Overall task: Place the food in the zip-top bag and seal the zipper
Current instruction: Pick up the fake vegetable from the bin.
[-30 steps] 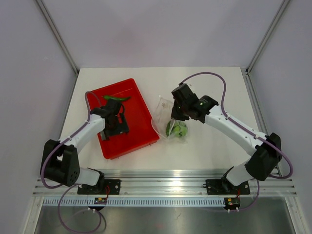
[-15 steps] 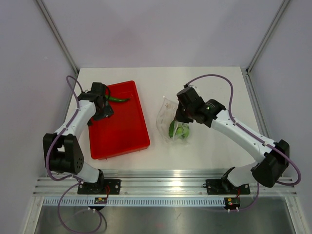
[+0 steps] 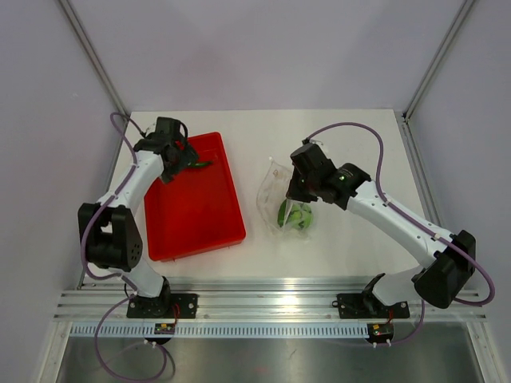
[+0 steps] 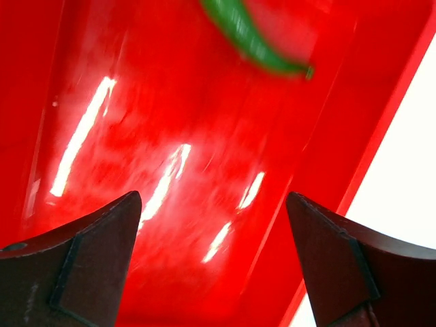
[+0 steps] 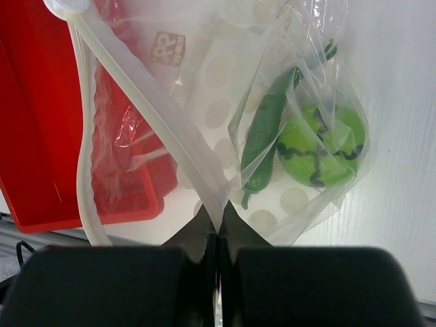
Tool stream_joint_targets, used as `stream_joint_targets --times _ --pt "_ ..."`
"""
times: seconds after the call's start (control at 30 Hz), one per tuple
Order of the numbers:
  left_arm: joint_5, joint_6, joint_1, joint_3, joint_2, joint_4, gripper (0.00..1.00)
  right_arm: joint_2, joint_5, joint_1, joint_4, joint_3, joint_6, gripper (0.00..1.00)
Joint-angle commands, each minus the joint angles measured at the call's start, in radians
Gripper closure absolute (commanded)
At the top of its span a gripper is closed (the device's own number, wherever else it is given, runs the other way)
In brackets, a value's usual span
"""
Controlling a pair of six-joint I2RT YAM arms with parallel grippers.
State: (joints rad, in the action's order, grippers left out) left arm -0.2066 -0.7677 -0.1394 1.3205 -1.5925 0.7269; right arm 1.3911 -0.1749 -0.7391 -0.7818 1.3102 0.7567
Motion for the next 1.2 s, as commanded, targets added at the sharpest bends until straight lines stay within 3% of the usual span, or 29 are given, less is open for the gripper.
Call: stream_joint_targets --times 0.0,0.33,0.6,0.97,1.17 --pt "-0.056 -0.136 0.029 0.11 -0.105 -0.046 0.13 -0.023 -0.035 -0.011 -0.007 0.017 0.009 1.0" --pt "-0.1 -0.222 0.055 0.204 -0.342 -0.115 0.17 0.016 -0.044 -0.009 -0.019 0.018 -0.005 1.0" --pt "-0.036 -0.222 0.092 0.184 -0.374 -0.222 0.18 0.072 -0.043 -0.011 -0.022 0.029 -0.014 1.0" --pt "-0.092 -0.214 0.126 0.364 -0.518 -0.117 0.21 0.095 -0.032 -0.009 -0.027 0.04 -0.014 1.0" --pt "-0.126 -0.229 0.123 0.435 -0.581 0.011 0.31 0.111 -0.028 -0.009 -0.034 0.055 -0.022 1.0"
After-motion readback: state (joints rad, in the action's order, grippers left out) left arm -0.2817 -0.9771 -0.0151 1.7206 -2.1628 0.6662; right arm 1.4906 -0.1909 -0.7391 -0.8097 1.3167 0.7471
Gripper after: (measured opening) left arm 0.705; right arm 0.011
